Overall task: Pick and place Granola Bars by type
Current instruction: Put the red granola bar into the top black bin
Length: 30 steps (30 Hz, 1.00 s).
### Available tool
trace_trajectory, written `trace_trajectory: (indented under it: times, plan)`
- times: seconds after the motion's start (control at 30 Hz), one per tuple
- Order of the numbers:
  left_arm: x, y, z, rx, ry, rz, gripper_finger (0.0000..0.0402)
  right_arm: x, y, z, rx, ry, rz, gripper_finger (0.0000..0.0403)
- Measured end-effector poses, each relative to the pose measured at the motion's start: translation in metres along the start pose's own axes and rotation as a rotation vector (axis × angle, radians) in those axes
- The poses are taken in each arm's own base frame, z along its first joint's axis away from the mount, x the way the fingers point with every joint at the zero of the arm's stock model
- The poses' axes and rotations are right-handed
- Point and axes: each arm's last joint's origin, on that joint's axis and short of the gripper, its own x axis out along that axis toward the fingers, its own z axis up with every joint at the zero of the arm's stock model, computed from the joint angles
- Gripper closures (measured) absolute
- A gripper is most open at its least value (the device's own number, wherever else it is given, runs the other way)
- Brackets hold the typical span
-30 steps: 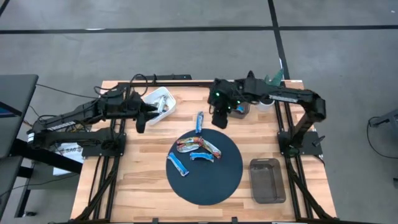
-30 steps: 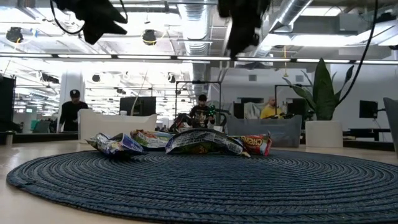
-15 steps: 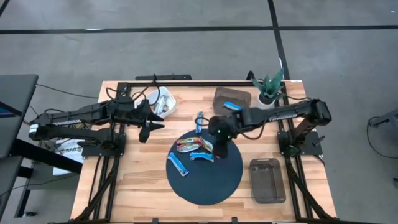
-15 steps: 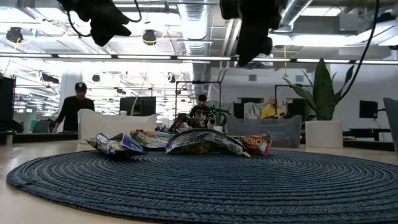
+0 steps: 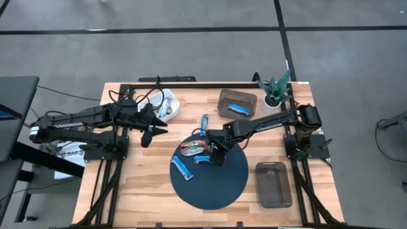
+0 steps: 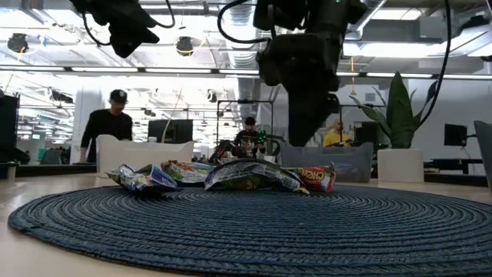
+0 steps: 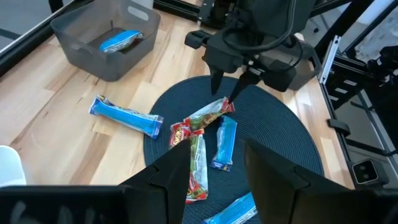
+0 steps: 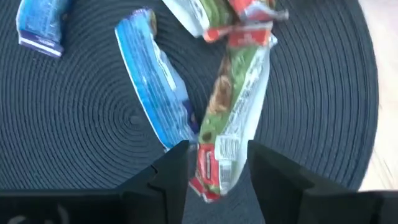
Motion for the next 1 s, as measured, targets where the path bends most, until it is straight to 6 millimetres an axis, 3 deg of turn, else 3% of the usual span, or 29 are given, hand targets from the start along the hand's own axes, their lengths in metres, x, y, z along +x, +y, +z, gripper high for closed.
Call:
trace_trajectory:
  times: [0.27, 0.6, 1.0]
  plan:
    - [0.000, 0.001, -0.002, -0.003, 0.024, 0.005, 0.0261, 0.004, -0.002, 0.007, 0.060, -0.036, 0.013, 0.0264]
    - [0.000, 0.001, -0.004, -0.002, 0.040, 0.009, 0.0261, 0.041, -0.005, 0.006, 0.072, 0.055, -0.019, 0.0260]
    - [0.000, 0.001, -0.004, 0.004, 0.040, 0.010, 0.0261, 0.045, -0.017, 0.015, 0.087, 0.023, -0.034, 0.0259]
